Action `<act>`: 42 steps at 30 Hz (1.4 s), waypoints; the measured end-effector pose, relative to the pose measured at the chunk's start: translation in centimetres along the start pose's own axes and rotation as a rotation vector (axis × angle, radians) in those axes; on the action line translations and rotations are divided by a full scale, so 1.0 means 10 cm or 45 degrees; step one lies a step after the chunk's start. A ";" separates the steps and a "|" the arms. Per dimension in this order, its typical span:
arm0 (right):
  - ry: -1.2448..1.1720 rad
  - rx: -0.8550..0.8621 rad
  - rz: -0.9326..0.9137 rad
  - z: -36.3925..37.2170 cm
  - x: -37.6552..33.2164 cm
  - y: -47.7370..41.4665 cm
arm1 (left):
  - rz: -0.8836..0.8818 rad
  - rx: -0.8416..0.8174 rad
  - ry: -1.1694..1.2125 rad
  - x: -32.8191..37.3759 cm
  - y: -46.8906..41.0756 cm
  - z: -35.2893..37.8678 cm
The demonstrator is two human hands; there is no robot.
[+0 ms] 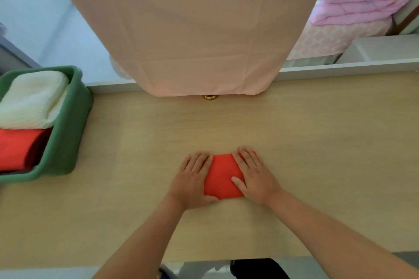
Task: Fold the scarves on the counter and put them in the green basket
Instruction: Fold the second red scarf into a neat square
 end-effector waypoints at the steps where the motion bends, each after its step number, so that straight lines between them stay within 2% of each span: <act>1: -0.005 -0.004 -0.019 -0.02 -0.13 -0.02 | -0.019 0.010 -0.003 -0.12 0.10 -0.03; 5: -0.003 -0.026 -0.003 0.01 -0.74 -0.11 | -0.068 0.050 0.024 -0.61 0.57 -0.13; 10: 0.077 -0.087 0.018 0.07 -1.81 -0.28 | -0.231 0.033 0.132 -1.34 1.33 -0.31; 18: 0.116 -0.199 -0.032 -0.02 -3.50 -0.73 | -0.638 0.019 0.125 -2.50 2.35 -0.66; 22: 0.169 -0.159 -0.110 -0.13 -3.97 -0.84 | -0.795 0.090 0.324 -2.77 2.64 -0.84; 25: 0.155 -0.141 -0.177 -0.17 -4.11 -0.82 | -0.927 0.359 0.593 -2.83 2.76 -0.90; 27: 0.146 -0.160 -0.232 -0.11 -4.09 -0.76 | -0.999 0.452 0.630 -2.86 2.81 -0.87; 31: 0.174 -0.192 -0.258 0.07 -3.94 -0.67 | -1.153 0.356 0.447 -2.84 2.80 -0.75; 33: 0.167 -0.168 -0.265 0.10 -3.90 -0.68 | -1.206 0.347 0.488 -2.78 2.72 -0.75; 38: 0.059 -0.137 -0.282 0.10 -3.80 -0.70 | -1.440 0.445 0.965 -2.73 2.52 -0.78; 40: 0.006 -0.144 -0.279 0.07 -3.76 -0.70 | -1.421 0.548 1.191 -2.67 2.50 -0.81; 42: -0.026 -0.135 -0.278 0.03 -3.74 -0.71 | -1.299 0.666 1.374 -2.55 2.50 -0.87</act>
Point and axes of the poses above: each hand's wrist, its own y-axis away from the middle knuckle, its own z-axis out of the palm, x = y × z, the point moved 1 cm from there along -y, towards the middle knuckle, and after that the axes turned 13 degrees about y, right-handed, at the moved point
